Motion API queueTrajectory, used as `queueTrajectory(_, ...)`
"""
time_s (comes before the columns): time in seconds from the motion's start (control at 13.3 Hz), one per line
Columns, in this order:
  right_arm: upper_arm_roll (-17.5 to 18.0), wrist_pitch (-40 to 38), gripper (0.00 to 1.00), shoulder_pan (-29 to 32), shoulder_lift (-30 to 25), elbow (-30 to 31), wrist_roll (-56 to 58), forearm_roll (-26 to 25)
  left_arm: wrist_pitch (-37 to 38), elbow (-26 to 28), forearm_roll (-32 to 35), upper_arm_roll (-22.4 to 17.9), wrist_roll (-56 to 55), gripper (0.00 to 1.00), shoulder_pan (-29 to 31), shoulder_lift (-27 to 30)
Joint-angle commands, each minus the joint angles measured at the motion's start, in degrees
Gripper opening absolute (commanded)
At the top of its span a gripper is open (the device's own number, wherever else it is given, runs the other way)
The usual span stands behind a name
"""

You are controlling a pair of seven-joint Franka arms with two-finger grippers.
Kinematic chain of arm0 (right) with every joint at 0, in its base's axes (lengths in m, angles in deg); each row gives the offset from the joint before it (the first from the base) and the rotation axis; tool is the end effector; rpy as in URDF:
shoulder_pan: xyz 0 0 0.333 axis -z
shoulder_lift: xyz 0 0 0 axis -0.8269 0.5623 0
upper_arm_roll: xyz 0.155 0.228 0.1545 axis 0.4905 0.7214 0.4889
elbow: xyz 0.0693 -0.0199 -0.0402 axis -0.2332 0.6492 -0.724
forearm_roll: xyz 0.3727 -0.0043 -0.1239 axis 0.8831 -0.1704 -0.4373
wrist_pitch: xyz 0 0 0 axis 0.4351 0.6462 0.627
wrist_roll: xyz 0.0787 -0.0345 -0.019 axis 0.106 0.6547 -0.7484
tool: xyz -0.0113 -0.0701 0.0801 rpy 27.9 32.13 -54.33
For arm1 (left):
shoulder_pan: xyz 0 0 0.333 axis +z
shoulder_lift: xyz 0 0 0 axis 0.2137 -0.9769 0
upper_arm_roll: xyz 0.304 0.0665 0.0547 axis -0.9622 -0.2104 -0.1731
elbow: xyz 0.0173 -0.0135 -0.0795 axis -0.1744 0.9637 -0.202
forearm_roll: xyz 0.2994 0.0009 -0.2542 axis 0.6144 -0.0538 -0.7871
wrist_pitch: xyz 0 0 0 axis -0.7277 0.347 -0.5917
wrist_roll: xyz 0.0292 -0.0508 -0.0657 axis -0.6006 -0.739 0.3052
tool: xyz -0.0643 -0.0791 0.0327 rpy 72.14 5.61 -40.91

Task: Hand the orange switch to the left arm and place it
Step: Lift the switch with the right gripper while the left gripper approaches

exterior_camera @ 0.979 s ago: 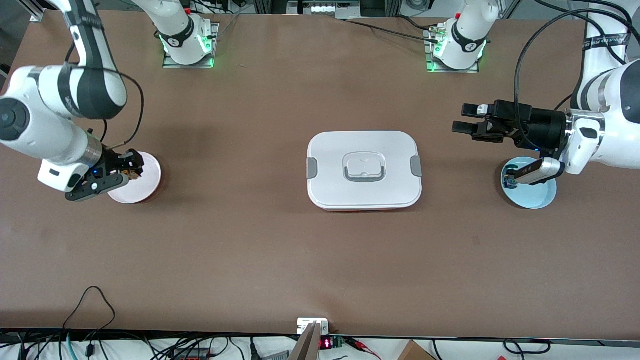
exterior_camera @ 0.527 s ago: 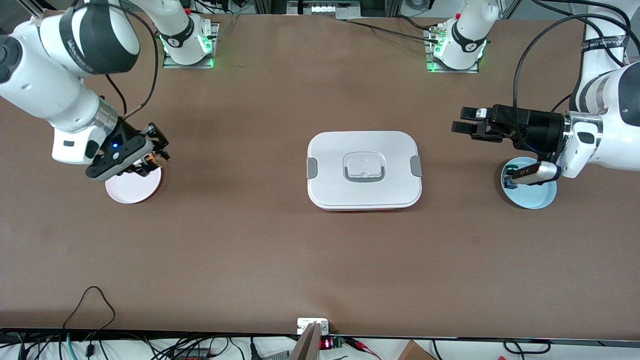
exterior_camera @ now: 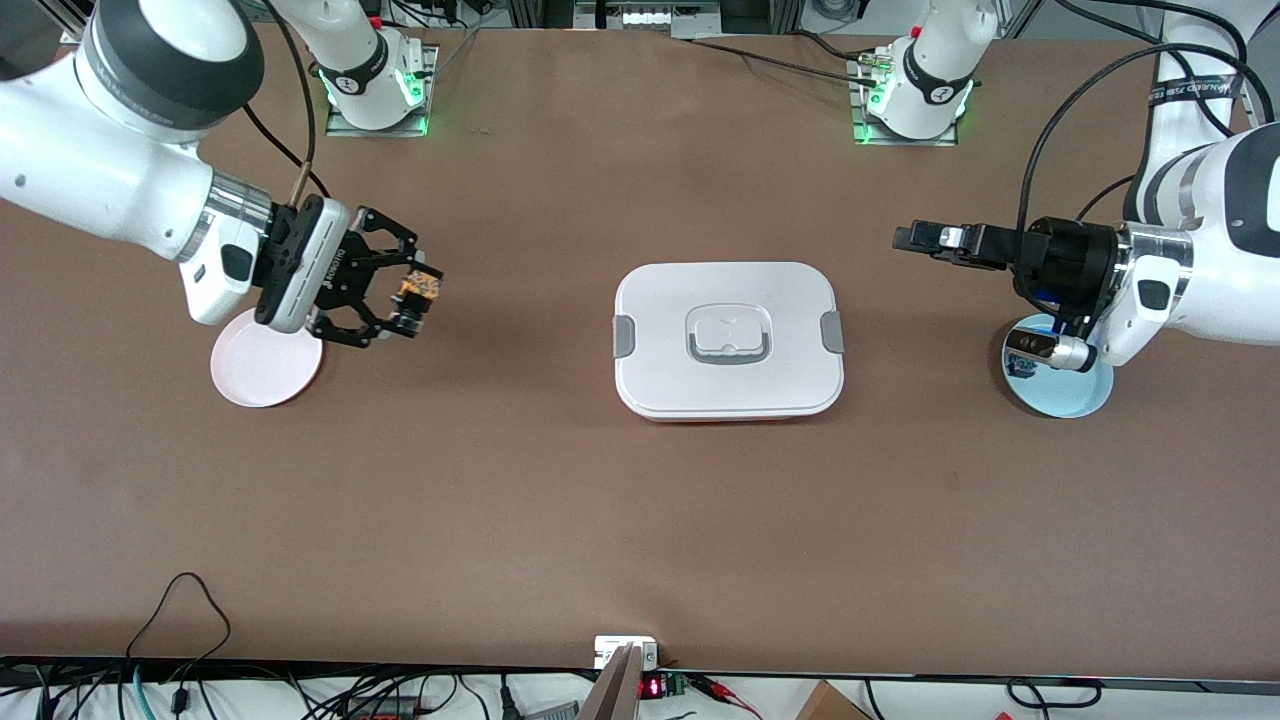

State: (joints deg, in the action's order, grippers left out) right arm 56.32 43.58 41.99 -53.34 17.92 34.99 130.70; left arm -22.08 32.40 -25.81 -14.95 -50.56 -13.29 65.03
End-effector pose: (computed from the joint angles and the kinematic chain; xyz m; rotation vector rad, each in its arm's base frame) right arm 0.5879 0.1920 0.5044 -2.0702 -1.2825 -0.5705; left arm 0.6043 -0.1028 0.5124 1.6744 0.2132 -0.5416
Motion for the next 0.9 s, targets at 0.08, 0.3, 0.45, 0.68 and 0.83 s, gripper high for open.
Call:
queueTrajectory(0.08, 0.0, -1.0, 0.02, -2.1, 3.2, -0.4, 19.9, 22.2, -3.3, 0.2, -3.7, -0.2, -0.9, 1.00, -4.3, -2.7)
queueTrajectory(0.3, 0.3, -1.0, 0.01, -5.7, 5.0, -0.9, 25.2, 35.6, -9.7, 0.4, -5.3, -0.2, -1.0, 1.00, -9.9, -4.1)
queueTrajectory(0.45, 0.4, -1.0, 0.02, -7.8, 6.7, -1.0, 27.6, 43.8, -14.5, 0.4, -5.7, -0.2, -1.0, 1.00, -13.4, -4.2)
queueTrajectory(0.68, 0.3, -0.9, 0.02, -9.8, 8.2, -1.8, 28.8, 48.1, -22.9, -0.4, -6.9, -0.2, -1.0, 1.00, -18.0, -2.0)
queueTrajectory(0.83, 0.3, -0.6, 0.02, -10.9, 9.8, -4.4, 28.9, 48.2, -28.5, -0.5, -6.8, -0.2, 0.7, 1.00, -20.7, 0.0)
